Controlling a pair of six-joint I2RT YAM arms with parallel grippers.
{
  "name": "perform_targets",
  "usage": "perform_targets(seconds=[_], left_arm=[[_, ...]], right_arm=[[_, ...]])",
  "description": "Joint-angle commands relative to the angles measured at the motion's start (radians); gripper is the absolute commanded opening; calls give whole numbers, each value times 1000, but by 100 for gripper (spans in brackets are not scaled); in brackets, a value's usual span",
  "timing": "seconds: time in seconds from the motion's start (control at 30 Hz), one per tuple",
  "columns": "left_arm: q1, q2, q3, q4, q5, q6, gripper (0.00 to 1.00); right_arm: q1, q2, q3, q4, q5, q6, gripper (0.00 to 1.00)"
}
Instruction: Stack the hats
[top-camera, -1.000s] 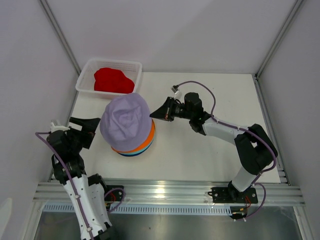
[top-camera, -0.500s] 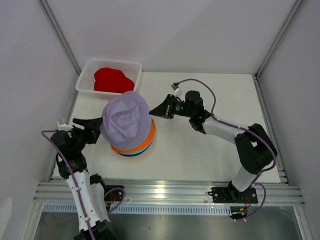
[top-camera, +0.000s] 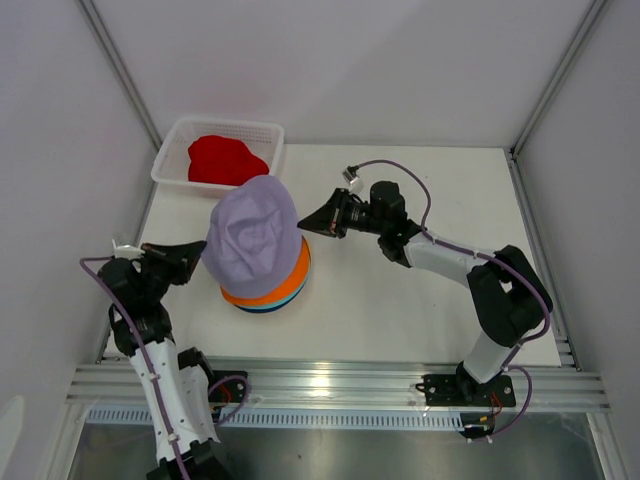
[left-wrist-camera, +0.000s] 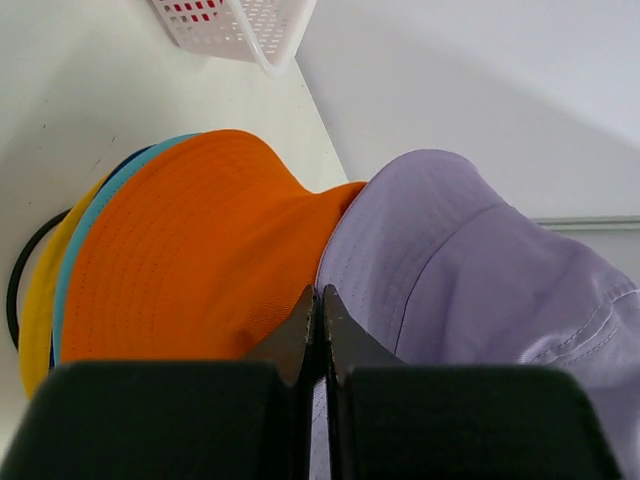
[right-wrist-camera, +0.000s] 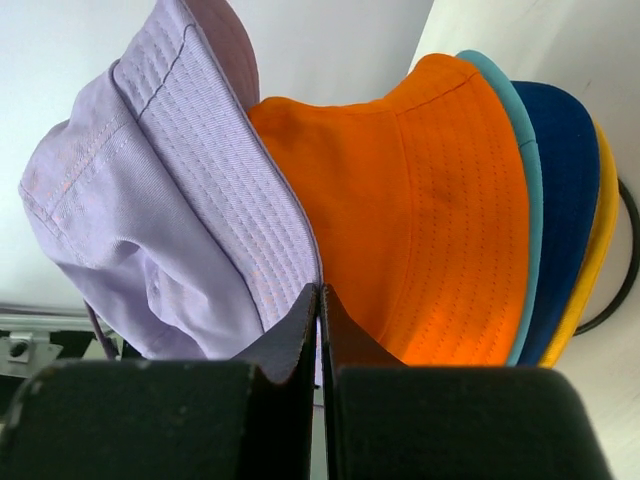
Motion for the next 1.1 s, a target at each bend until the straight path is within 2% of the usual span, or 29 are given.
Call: perform_targets(seconds=[0.0, 0.13, 0.27, 0.5, 0.7, 0.87, 1.07], left_arm=[[10, -2, 118, -53, -17, 12, 1], [18, -2, 207, -258, -191, 44, 1], [39, 14, 233, -300, -242, 73, 1], [52, 6, 192, -352, -376, 98, 1], [52, -17, 49, -280, -364, 109, 1], [50, -38, -32, -237, -307, 136, 1], [32, -60, -54, -213, -262, 179, 1]], right_arm=[[-3, 18, 51, 34, -21, 98, 0], [-10, 34, 26, 133, -67, 224, 0], [-19, 60, 15, 181, -87, 293, 0], [-21, 58, -3, 152, -61, 273, 0], [-23, 63, -44, 149, -55, 256, 0], [-23, 43, -64, 75, -50, 183, 0], [-23, -6, -92, -38, -64, 86, 0]])
